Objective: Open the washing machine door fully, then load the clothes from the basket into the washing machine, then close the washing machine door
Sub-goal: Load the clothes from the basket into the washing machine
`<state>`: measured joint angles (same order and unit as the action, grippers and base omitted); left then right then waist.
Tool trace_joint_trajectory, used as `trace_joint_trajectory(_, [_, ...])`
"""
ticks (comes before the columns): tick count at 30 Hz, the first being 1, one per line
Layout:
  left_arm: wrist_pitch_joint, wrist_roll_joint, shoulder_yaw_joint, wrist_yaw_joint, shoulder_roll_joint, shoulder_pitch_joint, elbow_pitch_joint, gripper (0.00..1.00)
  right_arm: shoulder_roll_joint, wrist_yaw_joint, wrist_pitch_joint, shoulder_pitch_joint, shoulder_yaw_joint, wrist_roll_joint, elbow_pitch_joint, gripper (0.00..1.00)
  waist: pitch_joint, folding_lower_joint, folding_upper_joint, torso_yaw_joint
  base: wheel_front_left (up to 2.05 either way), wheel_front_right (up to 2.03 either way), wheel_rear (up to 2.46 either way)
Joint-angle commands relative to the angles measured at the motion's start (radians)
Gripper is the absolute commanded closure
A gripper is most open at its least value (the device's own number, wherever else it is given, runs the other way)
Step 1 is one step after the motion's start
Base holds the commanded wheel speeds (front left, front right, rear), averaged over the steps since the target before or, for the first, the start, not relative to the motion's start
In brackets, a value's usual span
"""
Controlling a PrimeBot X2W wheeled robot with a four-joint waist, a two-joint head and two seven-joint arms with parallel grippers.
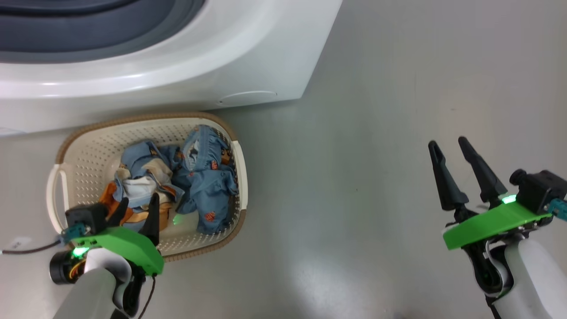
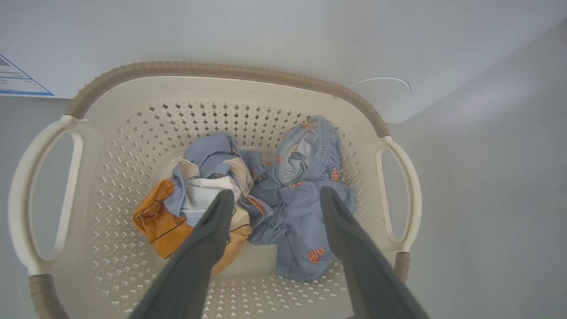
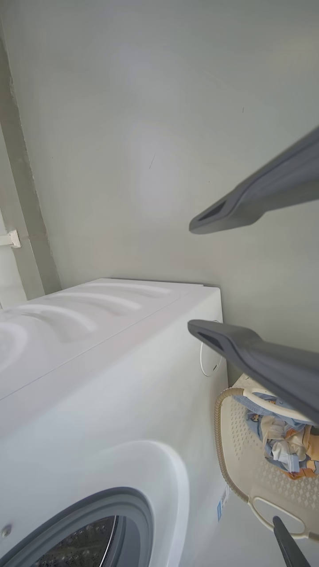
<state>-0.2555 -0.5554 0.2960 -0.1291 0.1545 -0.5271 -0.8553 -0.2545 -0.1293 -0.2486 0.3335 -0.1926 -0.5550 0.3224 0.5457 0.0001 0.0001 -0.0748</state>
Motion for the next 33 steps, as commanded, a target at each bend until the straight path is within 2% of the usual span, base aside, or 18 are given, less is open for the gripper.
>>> trace_joint_trajectory(1, [-0.006,-0.016,-0.01,-0.002,0.038,-0.021,-0.005,0.0,-0.003,-0.001,-0.013,0.01,-0.015,0.01,-0.026,0.0,0.034,-0.0001,-0.0001,-0.007,0.0,0.0,0.0])
trace_joint_trajectory(17, [-0.006,-0.179,0.267,-0.002,0.057,-0.169,-0.118,0.0,0.023,-0.001,-0.013,0.075,-0.042,0.02,-0.036,0.0,0.142,-0.0001,-0.0001,-0.052,0.0,0.0,0.0])
trace_joint_trajectory(33, [-0.006,-0.374,0.531,-0.002,0.105,-0.29,-0.184,0.0,0.027,-0.001,-0.013,0.11,-0.074,0.028,-0.054,0.0,0.221,-0.0001,-0.0001,-0.097,0.0,0.0,0.0])
